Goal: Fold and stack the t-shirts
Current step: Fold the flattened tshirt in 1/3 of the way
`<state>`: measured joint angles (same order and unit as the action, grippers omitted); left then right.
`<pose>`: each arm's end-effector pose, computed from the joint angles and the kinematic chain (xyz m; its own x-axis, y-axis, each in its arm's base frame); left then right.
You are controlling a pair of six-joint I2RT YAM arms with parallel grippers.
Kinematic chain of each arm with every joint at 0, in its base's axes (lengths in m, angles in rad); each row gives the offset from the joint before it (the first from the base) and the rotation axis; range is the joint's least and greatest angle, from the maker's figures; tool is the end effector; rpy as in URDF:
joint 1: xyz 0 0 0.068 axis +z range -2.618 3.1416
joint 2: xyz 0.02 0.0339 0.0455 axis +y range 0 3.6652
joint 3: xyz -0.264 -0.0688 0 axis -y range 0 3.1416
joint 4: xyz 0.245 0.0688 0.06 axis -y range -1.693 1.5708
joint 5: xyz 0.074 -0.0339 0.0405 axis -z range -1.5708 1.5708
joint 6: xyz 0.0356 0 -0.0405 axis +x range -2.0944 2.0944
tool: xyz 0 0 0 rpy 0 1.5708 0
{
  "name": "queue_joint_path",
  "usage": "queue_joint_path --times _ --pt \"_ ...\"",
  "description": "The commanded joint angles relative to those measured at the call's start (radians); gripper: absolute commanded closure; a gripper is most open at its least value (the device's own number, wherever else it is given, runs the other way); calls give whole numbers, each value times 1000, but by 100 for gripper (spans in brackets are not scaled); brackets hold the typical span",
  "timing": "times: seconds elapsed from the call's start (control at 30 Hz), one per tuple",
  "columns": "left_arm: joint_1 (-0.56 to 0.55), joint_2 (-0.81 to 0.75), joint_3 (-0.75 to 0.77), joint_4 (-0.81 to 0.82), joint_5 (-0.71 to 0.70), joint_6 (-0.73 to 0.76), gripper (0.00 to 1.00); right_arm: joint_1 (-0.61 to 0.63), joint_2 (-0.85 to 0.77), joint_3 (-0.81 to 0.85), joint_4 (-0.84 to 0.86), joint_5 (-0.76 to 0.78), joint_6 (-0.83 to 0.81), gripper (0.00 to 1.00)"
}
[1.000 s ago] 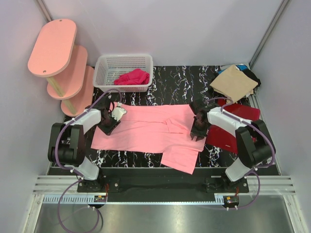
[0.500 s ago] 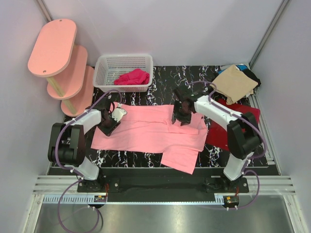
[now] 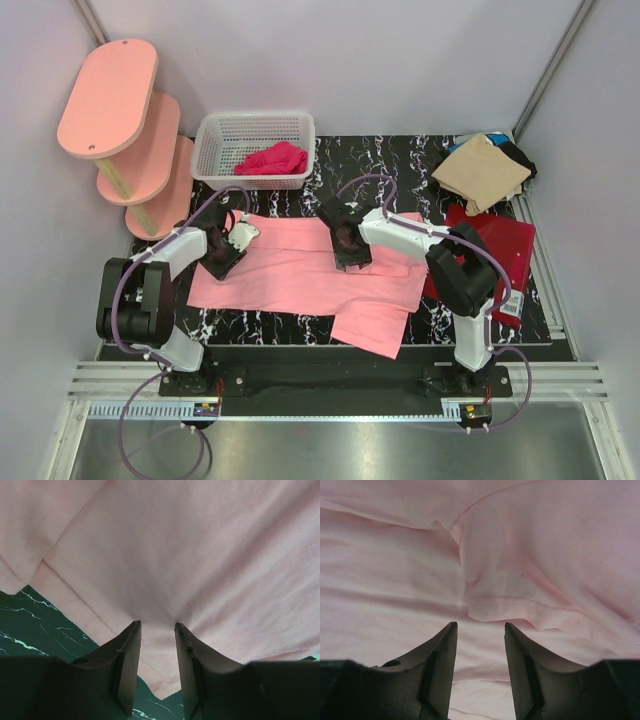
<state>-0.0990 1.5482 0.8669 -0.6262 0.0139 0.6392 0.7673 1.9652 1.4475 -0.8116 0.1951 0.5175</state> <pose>0.2693 -0.0272 0.1639 -0.7100 0.6700 -0.2169 0.6554 0.7413 0.1445 0.2856 0.2658 0.1824 -0.9278 -0.2205 -0.3010 -0.2171 0.9751 -0.0453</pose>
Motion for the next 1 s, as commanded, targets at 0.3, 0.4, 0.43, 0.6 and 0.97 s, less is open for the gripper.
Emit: queue_joint_path --times 0.3,0.4,0.43,0.6,0.97 --pt "4 -37 -19 19 -11 22 62 -2 60 82 -9 66 -33 58" --pt "8 -34 -17 19 -11 25 62 -2 70 83 -6 66 -31 60" --pt "10 -33 -16 20 -11 25 62 -3 75 82 -6 66 -30 60" --pt "15 -25 -12 23 -11 27 62 -2 87 76 -5 67 -22 65" --pt "25 -33 -22 25 -11 34 62 -3 86 68 -1 72 -20 88"
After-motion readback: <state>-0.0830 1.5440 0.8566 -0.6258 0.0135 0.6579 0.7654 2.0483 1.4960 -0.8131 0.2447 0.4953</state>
